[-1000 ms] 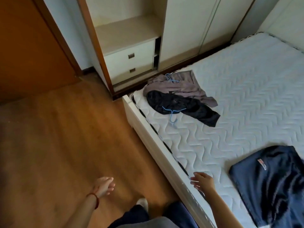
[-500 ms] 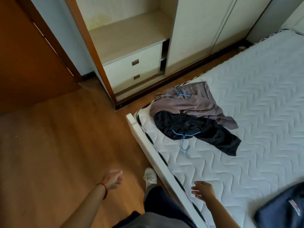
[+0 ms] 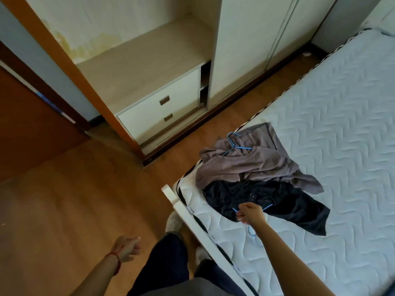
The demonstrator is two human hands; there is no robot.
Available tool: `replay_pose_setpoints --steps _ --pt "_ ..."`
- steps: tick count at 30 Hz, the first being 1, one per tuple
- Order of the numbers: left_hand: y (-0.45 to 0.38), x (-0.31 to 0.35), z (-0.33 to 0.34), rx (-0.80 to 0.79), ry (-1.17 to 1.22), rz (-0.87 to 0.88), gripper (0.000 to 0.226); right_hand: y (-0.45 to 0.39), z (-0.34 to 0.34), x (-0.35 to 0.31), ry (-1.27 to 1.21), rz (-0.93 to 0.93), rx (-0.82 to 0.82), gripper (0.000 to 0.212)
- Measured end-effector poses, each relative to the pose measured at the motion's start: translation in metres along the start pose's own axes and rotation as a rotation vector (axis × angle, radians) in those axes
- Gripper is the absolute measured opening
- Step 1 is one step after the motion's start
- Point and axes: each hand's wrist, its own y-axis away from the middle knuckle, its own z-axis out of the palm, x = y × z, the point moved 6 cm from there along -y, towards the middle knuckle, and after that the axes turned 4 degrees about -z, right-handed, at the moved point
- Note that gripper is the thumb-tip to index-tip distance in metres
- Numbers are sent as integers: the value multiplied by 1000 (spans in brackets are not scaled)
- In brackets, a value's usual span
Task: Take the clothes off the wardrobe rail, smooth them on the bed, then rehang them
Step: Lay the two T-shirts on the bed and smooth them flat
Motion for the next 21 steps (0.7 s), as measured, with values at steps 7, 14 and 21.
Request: replay_pose_setpoints --steps 7,14,21 --pt "-35 132 -12 -74 -209 96 30 -26 -3 -10 -75 172 165 21" --pt "-50 287 51 -188 -457 398 12 -98 -29 -51 -168 168 287 10" --pt "-76 363 163 -219 -700 676 36 -197 -75 -111 162 -58 352 21"
